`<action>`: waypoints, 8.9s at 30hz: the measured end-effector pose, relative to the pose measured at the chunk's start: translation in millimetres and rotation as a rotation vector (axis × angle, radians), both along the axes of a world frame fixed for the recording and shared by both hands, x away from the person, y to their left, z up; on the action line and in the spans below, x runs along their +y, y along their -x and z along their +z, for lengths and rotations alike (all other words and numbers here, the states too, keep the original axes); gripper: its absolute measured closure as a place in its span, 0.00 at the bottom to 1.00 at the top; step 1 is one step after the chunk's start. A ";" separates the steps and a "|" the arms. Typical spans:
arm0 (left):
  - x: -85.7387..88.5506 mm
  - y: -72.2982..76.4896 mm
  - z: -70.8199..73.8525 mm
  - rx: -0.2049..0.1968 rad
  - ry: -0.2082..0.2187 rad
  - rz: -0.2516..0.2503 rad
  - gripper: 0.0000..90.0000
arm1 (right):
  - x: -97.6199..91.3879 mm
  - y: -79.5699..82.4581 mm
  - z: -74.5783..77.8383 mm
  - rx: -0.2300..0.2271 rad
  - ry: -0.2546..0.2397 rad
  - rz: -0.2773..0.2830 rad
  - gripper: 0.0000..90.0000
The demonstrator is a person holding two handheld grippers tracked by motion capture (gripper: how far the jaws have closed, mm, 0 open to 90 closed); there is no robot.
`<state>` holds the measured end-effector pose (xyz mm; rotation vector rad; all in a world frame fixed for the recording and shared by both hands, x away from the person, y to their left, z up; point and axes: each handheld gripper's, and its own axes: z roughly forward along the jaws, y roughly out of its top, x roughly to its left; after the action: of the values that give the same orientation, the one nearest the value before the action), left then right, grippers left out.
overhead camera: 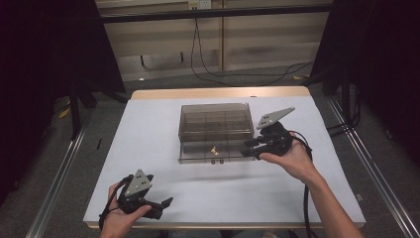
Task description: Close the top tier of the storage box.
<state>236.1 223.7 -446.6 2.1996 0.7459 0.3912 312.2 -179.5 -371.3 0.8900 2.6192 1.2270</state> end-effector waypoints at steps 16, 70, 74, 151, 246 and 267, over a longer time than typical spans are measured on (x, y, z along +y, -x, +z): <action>-42.5 -3.3 3.7 -0.062 -0.064 -0.097 0.06 | -34.6 39.3 -19.1 -0.004 -0.038 -0.094 0.57; -116.6 -57.3 20.4 -0.064 -0.028 -0.210 1.00 | -45.4 102.3 -89.1 0.106 -0.037 -0.077 0.47; -117.9 -57.3 20.2 -0.068 -0.035 -0.209 1.00 | -45.0 102.5 -89.4 0.105 -0.034 -0.072 0.47; -126.8 -109.5 27.1 -0.059 0.010 -0.074 1.00 | -43.3 97.2 -95.1 0.124 -0.043 -0.046 0.45; -26.0 -49.7 49.0 0.004 0.071 -0.015 0.08 | -48.3 102.1 -91.1 0.095 -0.040 -0.135 0.34; 2.6 0.4 24.7 -0.009 0.094 0.071 0.07 | -49.8 103.3 -91.7 0.095 -0.031 -0.148 0.32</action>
<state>235.7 226.3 -421.9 2.0866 0.8229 0.3933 208.9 -229.3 -463.0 1.1521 2.5567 1.2193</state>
